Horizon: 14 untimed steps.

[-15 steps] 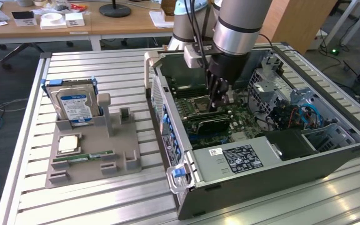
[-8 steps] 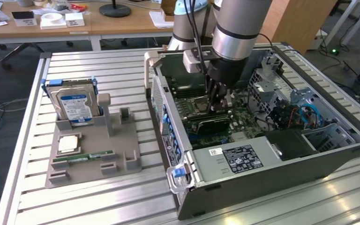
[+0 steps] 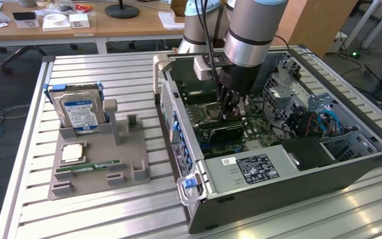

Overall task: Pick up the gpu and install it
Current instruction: 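Press down on the gpu until it lock into place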

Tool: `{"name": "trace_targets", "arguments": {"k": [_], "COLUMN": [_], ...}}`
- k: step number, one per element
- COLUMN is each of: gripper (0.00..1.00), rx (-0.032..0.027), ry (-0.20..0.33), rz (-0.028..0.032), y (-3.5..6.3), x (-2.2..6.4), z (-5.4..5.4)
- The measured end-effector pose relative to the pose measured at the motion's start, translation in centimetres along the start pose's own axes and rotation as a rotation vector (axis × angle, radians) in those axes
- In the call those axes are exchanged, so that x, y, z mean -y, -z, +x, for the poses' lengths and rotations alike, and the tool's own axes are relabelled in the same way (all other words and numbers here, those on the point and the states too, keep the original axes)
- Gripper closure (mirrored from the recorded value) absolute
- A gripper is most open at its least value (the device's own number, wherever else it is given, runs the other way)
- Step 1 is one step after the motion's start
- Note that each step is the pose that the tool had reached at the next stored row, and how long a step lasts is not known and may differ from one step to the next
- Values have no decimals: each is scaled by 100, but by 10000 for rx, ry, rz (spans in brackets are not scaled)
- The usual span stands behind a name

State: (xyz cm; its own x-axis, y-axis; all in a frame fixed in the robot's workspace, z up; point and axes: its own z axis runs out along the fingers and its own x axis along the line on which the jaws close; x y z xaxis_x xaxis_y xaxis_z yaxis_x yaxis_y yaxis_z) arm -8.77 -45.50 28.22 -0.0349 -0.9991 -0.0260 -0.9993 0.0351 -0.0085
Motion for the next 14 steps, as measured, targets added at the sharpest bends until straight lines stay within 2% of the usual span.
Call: {"name": "trace_targets", "arguments": {"k": [5,14], "gripper": [89,89], "rx": [0,-3], "ry": [-1,0], "rz": [-1,-1], "y": [-55,-81], "x": [-1,-1], "z": [-2,-1]}}
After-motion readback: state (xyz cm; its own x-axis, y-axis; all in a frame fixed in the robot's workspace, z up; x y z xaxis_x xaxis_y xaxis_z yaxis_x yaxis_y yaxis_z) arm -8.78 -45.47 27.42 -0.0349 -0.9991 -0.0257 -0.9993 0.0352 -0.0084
